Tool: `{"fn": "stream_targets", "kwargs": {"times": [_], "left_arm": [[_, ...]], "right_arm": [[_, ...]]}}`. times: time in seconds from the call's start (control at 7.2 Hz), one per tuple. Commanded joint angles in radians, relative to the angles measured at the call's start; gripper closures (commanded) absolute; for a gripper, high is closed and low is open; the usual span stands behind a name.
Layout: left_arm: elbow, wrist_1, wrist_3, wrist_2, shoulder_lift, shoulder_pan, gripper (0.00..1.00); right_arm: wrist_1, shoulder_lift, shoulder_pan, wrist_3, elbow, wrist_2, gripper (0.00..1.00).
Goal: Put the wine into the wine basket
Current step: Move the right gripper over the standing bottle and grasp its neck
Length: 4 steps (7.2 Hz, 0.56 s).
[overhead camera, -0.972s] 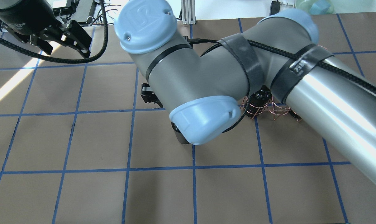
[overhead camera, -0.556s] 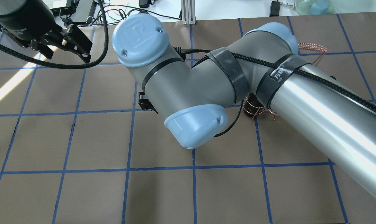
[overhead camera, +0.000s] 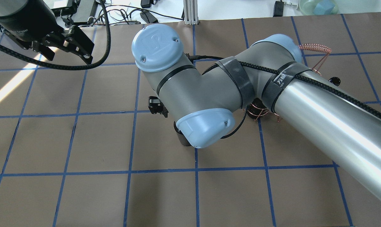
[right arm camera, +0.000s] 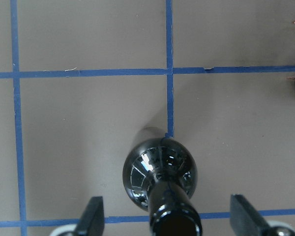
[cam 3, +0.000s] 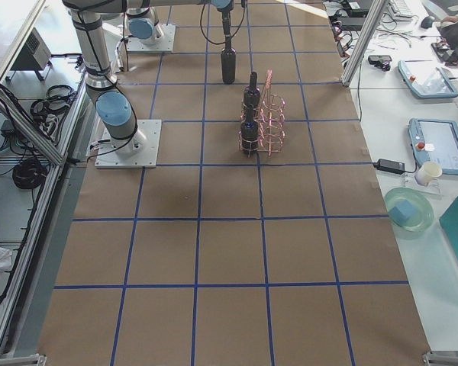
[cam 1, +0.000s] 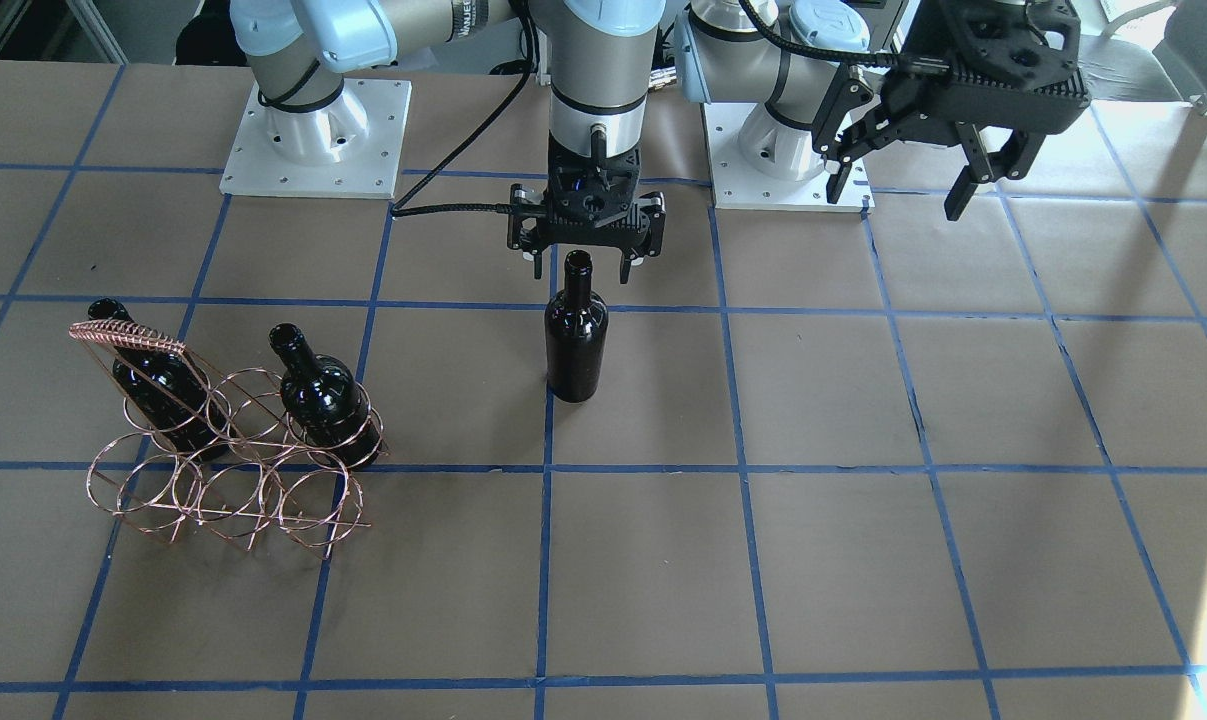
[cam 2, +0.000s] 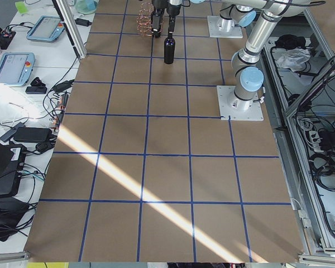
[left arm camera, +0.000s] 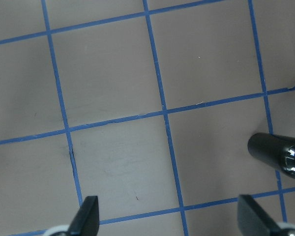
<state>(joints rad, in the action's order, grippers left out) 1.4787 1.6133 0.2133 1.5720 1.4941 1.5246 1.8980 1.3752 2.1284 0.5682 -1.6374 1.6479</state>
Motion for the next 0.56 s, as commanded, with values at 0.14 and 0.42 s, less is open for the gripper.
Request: {"fn": "stream_targets", "kwargs": {"times": [0.14,0.42], "left_arm": [[0.002,-0.001,0.000,-0.001,0.003,0.000,0.00],[0.002,-0.001,0.000,0.000,0.003,0.000,0.00]], "right_arm": [[-0.007,-0.008,-0.001,-0.008,-0.007,0.003,0.53],[0.002,-0.008,-0.001,-0.011,-0.007,0.004,0.67]]}}
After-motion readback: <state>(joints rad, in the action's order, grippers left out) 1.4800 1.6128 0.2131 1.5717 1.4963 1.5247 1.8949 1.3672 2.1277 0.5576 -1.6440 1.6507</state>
